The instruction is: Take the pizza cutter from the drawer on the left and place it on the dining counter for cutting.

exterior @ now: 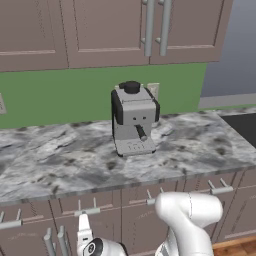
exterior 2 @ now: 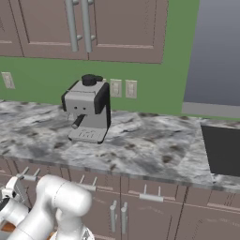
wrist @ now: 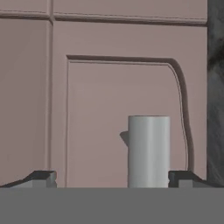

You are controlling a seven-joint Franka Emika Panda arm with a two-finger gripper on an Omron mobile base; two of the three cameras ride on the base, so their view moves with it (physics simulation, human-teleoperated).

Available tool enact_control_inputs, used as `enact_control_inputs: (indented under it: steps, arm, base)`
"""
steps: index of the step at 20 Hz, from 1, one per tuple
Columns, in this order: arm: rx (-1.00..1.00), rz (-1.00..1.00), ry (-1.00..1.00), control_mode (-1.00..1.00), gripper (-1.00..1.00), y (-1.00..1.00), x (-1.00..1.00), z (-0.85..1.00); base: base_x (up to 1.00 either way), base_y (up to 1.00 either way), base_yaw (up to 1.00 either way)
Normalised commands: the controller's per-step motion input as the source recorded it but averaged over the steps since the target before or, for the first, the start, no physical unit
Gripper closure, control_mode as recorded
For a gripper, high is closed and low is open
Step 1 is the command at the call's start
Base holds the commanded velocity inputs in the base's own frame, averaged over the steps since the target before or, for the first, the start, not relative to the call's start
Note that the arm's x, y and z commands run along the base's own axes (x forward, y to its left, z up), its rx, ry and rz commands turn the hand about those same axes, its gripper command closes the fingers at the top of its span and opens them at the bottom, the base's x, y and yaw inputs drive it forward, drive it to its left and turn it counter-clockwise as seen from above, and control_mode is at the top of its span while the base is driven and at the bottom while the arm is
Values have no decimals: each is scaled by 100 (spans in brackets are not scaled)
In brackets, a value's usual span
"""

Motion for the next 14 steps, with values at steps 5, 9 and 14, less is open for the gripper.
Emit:
enact_control_inputs:
  steps: [5,9,14]
  arm:
    - [0,0,0,-100,-100,0,0,1]
    - [0,0,0,-100,-100,-6,0,9]
    - [0,0,0,-100,-100,-14,-1,9]
  base:
    - [0,0,0]
    - [0,0,0]
    - [0,0,0]
